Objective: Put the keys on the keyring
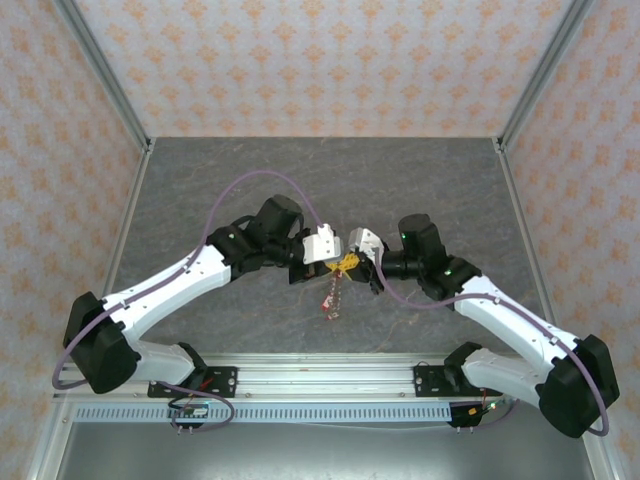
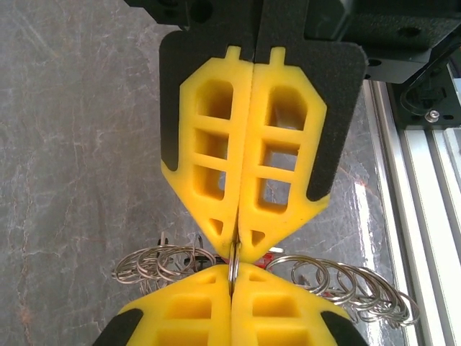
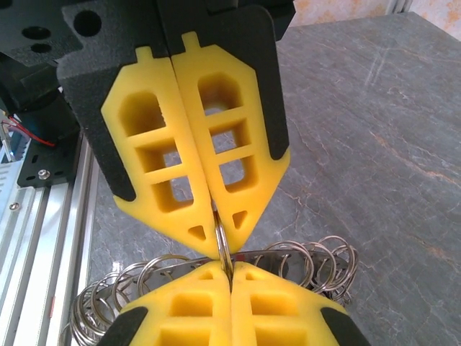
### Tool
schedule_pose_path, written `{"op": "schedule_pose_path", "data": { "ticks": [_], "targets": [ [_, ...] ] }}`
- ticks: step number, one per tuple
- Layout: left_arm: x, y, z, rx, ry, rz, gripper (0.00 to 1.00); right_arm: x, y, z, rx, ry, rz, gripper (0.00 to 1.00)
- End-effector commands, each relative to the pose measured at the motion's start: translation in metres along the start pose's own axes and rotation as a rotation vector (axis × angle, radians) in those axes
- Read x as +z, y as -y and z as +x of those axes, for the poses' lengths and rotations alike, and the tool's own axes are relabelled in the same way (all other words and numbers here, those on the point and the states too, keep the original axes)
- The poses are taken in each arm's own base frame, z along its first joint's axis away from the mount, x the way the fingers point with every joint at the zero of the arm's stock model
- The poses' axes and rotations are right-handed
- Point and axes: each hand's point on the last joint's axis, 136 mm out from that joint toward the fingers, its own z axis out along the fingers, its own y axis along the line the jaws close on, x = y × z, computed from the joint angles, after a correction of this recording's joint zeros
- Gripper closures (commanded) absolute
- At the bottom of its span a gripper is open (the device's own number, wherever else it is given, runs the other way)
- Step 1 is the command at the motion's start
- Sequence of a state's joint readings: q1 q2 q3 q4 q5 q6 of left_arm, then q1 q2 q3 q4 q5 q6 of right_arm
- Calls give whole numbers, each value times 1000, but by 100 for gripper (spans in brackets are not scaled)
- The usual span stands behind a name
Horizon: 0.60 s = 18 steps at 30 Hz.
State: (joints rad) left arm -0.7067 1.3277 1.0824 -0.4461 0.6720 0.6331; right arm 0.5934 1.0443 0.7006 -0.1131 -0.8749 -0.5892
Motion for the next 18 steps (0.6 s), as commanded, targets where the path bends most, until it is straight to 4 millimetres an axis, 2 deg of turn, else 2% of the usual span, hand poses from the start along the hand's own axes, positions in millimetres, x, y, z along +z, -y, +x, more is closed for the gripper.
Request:
{"op": "schedule_pose_path", "data": {
  "ticks": [1, 6, 10, 14, 18],
  "targets": [
    [-10, 1, -12, -6, 97, -11, 100, -6, 2, -19, -68, 75, 36, 98],
    [-20, 9, -35, -18, 263, 62, 100, -2, -5, -18, -10, 147, -17, 87],
    [-23, 17, -44, -16, 321, 118, 100, -1, -5, -21, 6, 188, -32, 86],
    [-24, 19, -45, -16, 333, 138, 100, -4, -3, -24, 4, 206, -26, 90],
    [-22, 16, -39, -26, 303, 120, 100, -8, -1, -32, 5, 228, -12, 100]
  ]
}}
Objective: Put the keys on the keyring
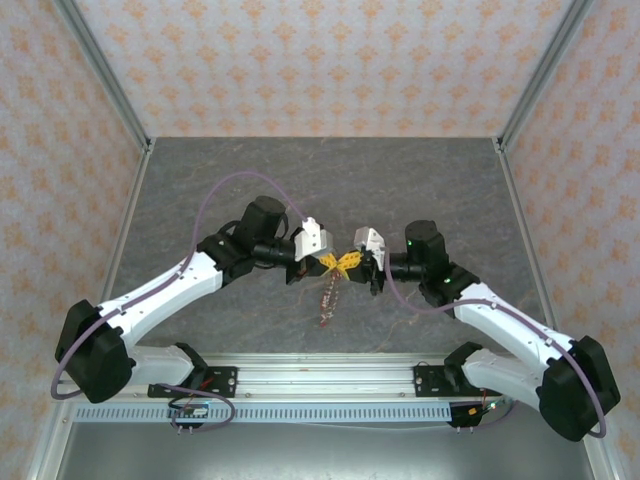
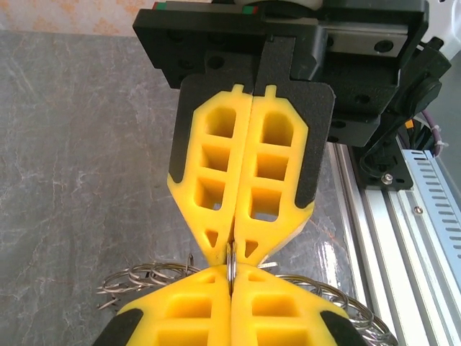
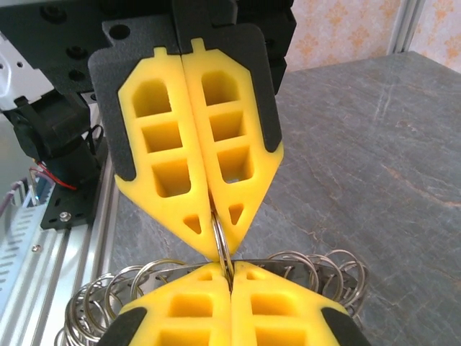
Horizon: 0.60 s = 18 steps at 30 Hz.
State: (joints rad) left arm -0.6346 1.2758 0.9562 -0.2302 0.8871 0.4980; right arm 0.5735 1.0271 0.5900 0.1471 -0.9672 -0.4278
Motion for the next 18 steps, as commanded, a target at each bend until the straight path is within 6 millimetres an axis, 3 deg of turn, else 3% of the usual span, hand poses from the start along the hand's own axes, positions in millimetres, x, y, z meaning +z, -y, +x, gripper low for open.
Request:
{"op": "schedule_pose_path", "data": {
  "ticks": [1, 4, 7, 12, 18],
  "targets": [
    [-7, 13, -26, 59, 81, 40, 99, -5, 3, -23, -52, 75, 25, 100],
    [-7, 6, -16, 58, 22, -11, 86, -5, 5, -19, -51, 28, 33, 100],
    [-7, 2, -3, 75, -61, -56, 82, -6, 3, -17, -59, -7, 24, 100],
    [-6, -4, 7, 88, -150, -93, 78, -6, -1, -17, -87, -49, 7, 100],
    [-3, -6, 2, 102, -156, -83, 77, -4, -3, -21, -114, -71, 0, 100]
  ]
}}
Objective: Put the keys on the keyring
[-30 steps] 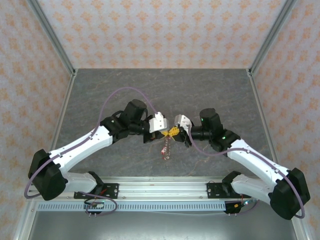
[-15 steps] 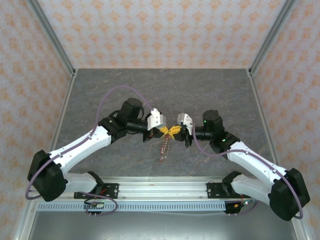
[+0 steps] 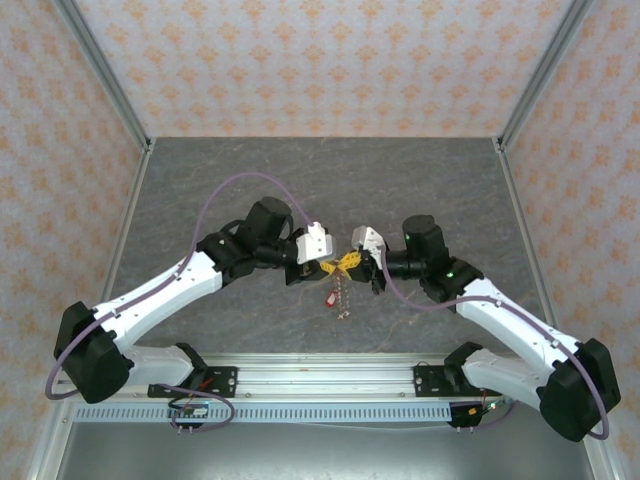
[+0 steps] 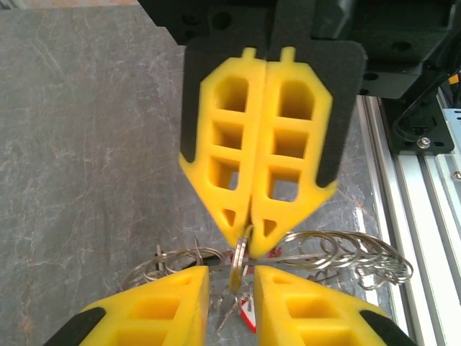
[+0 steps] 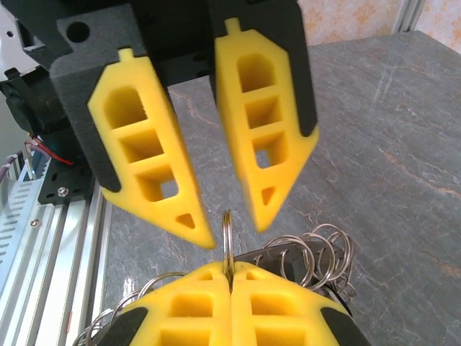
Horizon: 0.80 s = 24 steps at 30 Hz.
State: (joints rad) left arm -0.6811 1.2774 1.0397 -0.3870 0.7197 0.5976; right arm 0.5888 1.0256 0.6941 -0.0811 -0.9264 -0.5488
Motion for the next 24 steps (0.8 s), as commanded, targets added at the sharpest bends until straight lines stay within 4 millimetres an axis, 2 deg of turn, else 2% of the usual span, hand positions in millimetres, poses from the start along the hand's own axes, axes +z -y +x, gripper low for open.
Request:
{"op": "schedule_pose_path", "data": {
  "ticks": [1, 6, 9, 14, 18, 22, 24],
  "targets": [
    [1, -1, -3, 24, -25, -1, 77, -2, 1, -20, -76, 20, 2, 100],
    [3, -3, -3, 28, -41, -9, 82, -3, -2, -28, -94, 9, 4, 100],
    [3, -5, -1, 25, -51, -24, 100, -2, -2, -26, -98, 2, 11, 100],
    [1, -3, -8, 22, -5, -20, 100, -2, 4, -14, -92, -21, 57, 100],
    [-2, 6, -25, 7, 119, 48, 100, -1, 4, -17, -35, 97, 50, 90],
    [-6, 12, -38, -6, 226, 95, 100, -1, 0, -20, 8, 163, 3, 89],
    [-9, 14, -42, -8, 266, 109, 100, -1, 4, -20, 17, 189, 13, 89]
  ]
}}
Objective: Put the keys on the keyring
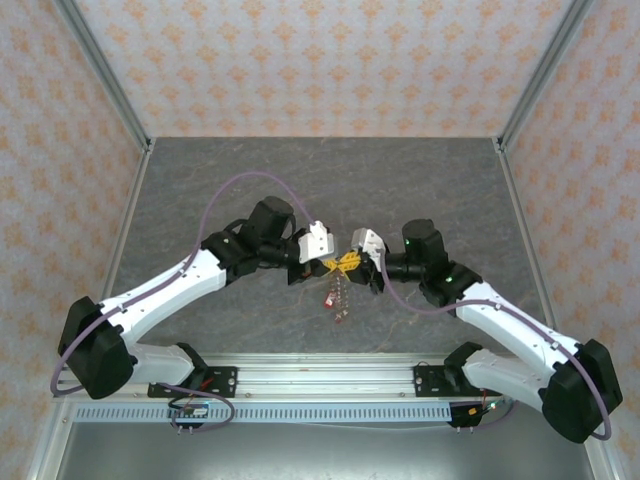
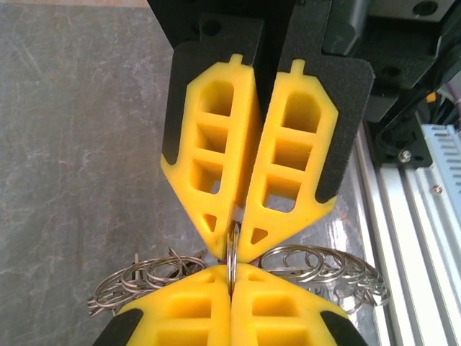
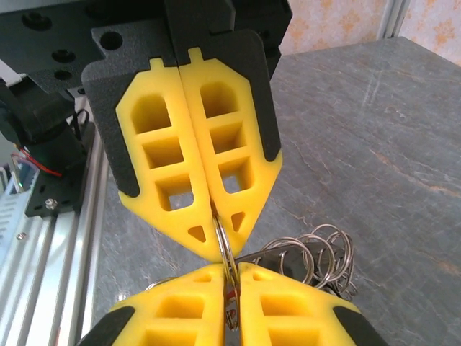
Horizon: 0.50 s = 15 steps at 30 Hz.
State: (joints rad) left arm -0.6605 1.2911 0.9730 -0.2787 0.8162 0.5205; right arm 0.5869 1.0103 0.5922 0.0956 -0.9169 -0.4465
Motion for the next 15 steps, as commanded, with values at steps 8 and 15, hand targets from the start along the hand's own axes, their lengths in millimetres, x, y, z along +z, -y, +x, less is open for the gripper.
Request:
{"op": "schedule_pose_path", "data": {
  "ticks": [8, 15],
  "targets": [
    [-16, 18, -53, 50, 277, 90, 100, -4, 1, -31, 4, 173, -46, 98],
    [-13, 1, -24, 53, 109, -53, 78, -6, 2, -37, -13, 116, -33, 100]
  ]
}}
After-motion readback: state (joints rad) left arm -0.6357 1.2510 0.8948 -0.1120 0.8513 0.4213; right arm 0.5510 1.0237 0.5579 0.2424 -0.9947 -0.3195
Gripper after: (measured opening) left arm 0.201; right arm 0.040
